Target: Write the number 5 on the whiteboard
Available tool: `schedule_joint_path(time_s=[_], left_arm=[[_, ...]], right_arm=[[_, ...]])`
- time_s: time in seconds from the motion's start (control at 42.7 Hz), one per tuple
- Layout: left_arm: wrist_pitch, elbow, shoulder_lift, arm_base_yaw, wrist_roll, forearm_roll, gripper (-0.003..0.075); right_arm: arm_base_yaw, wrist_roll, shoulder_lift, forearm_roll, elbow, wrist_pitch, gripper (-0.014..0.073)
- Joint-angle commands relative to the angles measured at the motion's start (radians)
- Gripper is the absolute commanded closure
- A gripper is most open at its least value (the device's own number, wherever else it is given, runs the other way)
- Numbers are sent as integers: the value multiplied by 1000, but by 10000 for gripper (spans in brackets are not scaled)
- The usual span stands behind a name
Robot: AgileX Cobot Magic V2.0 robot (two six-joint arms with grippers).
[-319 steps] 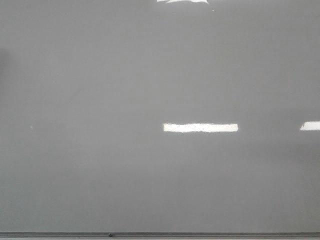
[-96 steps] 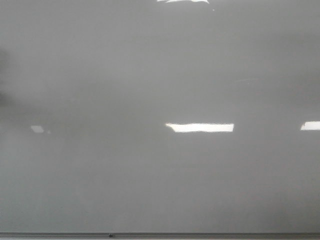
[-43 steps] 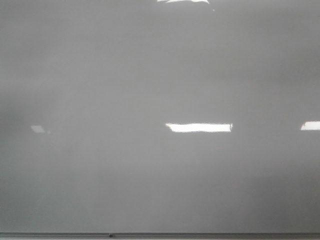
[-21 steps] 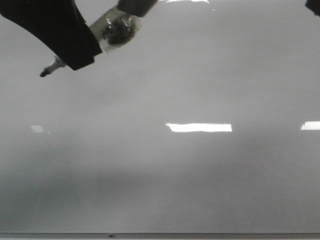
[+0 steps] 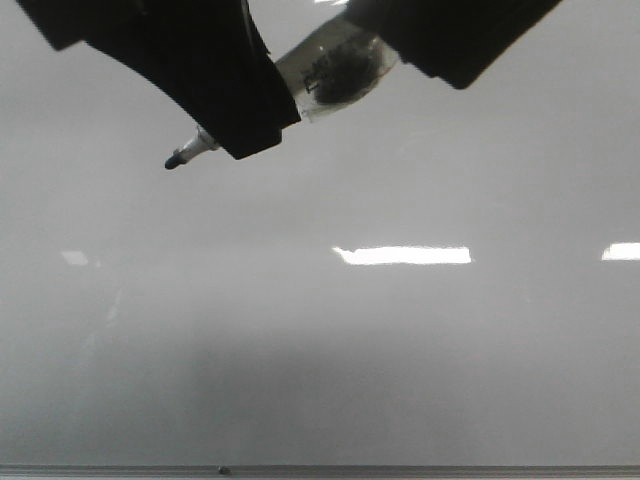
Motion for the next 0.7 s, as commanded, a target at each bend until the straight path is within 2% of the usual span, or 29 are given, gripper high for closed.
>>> schedule_joint_path(time_s=[0.0,0.094,0.562,0.633,0.68], left_arm=[[-46,-32,-31,-9,2,1,741],[-46,-32,-31,-9,2,1,741],[-72,-32,-31,-9,2,1,738],[-75,-32,-31,-9,2,1,706],[-75,-32,-31,-9,0,1,657]], right_arm=[[5,-15,-17,45,-34,-55,-6],[5,-15,-17,49,-34,-67,58],[5,-15,-17,54,-34,-65,543],[5,-15,-17,54,-34,-64,595],[5,-15,-17,54,-34,-62,627]])
